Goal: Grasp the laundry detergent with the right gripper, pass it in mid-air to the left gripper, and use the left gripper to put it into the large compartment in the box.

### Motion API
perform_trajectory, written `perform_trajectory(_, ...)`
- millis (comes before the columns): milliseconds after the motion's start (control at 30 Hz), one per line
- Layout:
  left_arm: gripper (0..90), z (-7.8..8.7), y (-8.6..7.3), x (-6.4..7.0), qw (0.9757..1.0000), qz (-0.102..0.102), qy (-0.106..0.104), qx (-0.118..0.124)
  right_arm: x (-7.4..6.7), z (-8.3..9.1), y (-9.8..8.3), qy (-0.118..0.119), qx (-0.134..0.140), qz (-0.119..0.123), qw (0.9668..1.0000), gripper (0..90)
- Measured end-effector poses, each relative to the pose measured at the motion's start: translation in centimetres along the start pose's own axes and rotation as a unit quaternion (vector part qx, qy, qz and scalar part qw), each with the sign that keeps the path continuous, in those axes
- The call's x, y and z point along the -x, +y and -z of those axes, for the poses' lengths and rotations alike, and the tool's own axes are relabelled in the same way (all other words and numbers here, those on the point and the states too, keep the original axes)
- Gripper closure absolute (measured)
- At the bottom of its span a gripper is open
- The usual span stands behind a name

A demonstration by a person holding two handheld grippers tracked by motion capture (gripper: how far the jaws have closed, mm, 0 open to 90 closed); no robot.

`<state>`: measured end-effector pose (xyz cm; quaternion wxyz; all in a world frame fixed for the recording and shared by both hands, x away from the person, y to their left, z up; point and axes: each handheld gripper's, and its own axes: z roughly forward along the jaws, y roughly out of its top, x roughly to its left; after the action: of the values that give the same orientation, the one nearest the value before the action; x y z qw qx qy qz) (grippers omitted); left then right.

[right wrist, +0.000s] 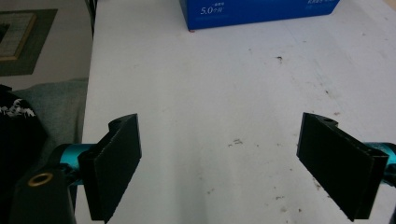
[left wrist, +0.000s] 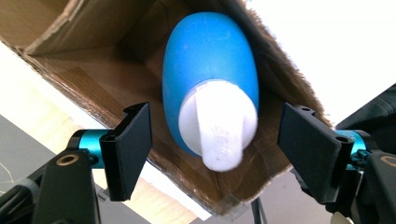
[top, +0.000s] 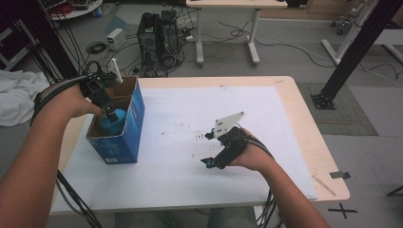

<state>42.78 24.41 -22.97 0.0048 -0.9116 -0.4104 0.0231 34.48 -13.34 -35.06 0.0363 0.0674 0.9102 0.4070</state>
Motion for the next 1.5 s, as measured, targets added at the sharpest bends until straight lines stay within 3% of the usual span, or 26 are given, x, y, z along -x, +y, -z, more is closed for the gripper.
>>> perform_trajectory(367, 22.8, 1.9, 0.4, 1.5, 0.9996, -0.027, 0.001, 0.011, 0.7, 1.5, 0.9, -0.009, -0.008, 0.010, 0.9999, 13.1)
perform_trajectory(500, 19.9, 2.2, 0.9, 2.4, 0.9984, -0.056, -0.005, 0.009, 1.0, 1.9, 1.1, -0.003, -0.022, -0.003, 0.9998, 13.0)
perform_trajectory(800, 16.6, 2.7, 2.2, 4.7, 0.9933, -0.115, -0.010, 0.006, 1.7, 2.3, 1.6, 0.004, -0.052, 0.002, 0.9986, 13.1)
perform_trajectory(933, 13.5, 2.9, 3.0, 5.9, 0.9888, -0.149, -0.013, 0.006, 2.0, 2.7, 2.0, 0.007, -0.065, -0.001, 0.9979, 13.0)
perform_trajectory(967, 11.2, 2.9, 3.2, 6.2, 0.9864, -0.163, -0.018, 0.001, 2.0, 2.8, 2.1, 0.007, -0.070, -0.006, 0.9975, 13.0)
perform_trajectory(1000, 11.0, 2.8, 3.3, 6.6, 0.9856, -0.168, -0.018, 0.006, 2.2, 2.9, 2.1, 0.006, -0.069, 0.000, 0.9976, 13.1)
perform_trajectory(1067, 11.0, 2.7, 3.9, 7.2, 0.9813, -0.192, -0.009, 0.000, 2.5, 3.0, 2.2, 0.010, -0.075, -0.005, 0.9971, 13.0)
perform_trajectory(1367, 9.5, 0.9, 6.2, 10.0, 0.9715, -0.237, -0.006, -0.014, 3.8, 3.4, 2.5, 0.016, -0.115, -0.009, 0.9932, 13.1)
perform_trajectory(1400, 9.5, 0.6, 6.5, 10.3, 0.9699, -0.243, -0.006, -0.016, 3.9, 3.4, 2.6, 0.018, -0.116, -0.006, 0.9931, 13.1)
perform_trajectory(1500, 9.5, -0.1, 7.3, 11.2, 0.9618, -0.273, 0.008, -0.018, 4.2, 3.6, 2.8, 0.020, -0.128, -0.007, 0.9916, 13.1)
